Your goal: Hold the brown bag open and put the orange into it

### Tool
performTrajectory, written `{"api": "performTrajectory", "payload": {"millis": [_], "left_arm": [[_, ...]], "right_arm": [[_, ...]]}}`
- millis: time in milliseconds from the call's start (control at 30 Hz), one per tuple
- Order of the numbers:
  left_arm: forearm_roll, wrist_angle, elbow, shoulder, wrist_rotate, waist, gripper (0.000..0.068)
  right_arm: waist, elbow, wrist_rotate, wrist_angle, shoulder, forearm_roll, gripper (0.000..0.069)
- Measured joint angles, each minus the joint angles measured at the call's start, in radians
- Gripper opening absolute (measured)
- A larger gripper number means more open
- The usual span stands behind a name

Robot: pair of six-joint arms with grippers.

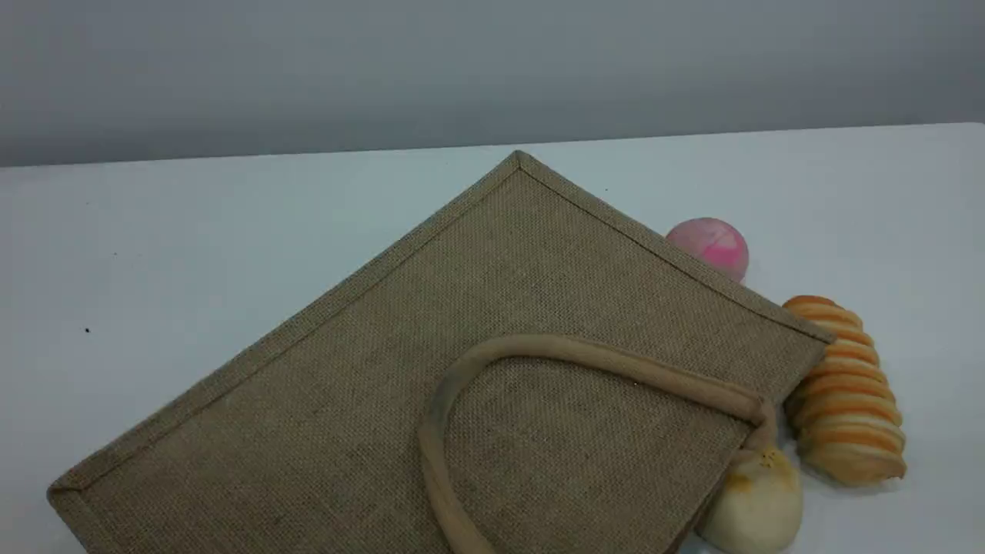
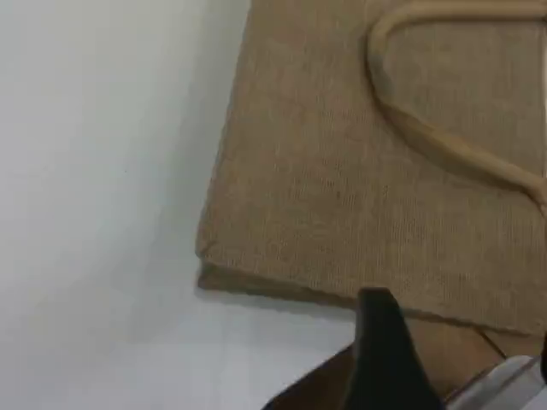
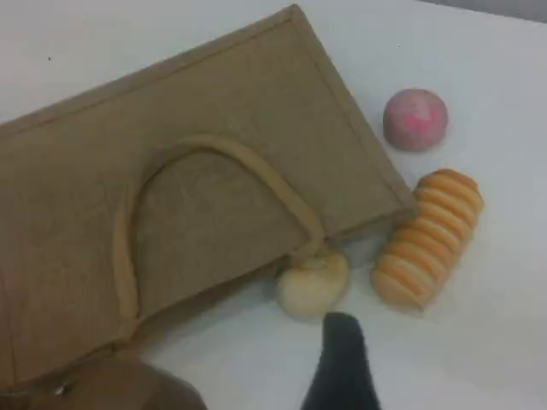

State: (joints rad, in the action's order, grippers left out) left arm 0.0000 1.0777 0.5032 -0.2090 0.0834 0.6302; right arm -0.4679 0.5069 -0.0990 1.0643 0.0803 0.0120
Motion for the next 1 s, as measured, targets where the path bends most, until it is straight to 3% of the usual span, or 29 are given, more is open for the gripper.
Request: {"api": "performTrajectory", "payload": {"millis": [200, 300, 600, 767, 900, 1000], "left_arm": [[0.000, 0.000, 0.001, 0.003, 0.000, 0.000, 0.0388], [0.000, 0.000, 0.002, 0.003, 0.000, 0.000, 0.0388], [0.000, 0.001, 0.002, 0.003, 0.000, 0.000, 0.0388], [0.000, 0.001, 0.002, 0.003, 0.000, -0.001, 0.0388], [0.000, 0.001, 0.002, 0.003, 0.000, -0.057, 0.0388], [0.000, 0.001, 0.002, 0.003, 0.000, -0.152, 0.0388]], "right_arm": [[0.036, 0.000, -0.001, 0.000, 0.000, 0.003, 0.0472], [0.125, 0.000, -0.001, 0.000, 0.000, 0.003, 0.0472], [0.510, 0.000, 0.001, 0.000, -0.018, 0.004, 0.0472], [0.569, 0.000, 0.001, 0.003, -0.082, 0.008, 0.0472], [0.568, 0.000, -0.001, 0.001, -0.081, 0.011, 0.0472], [0.568, 0.000, -0.001, 0.001, -0.080, 0.011, 0.0472]]}}
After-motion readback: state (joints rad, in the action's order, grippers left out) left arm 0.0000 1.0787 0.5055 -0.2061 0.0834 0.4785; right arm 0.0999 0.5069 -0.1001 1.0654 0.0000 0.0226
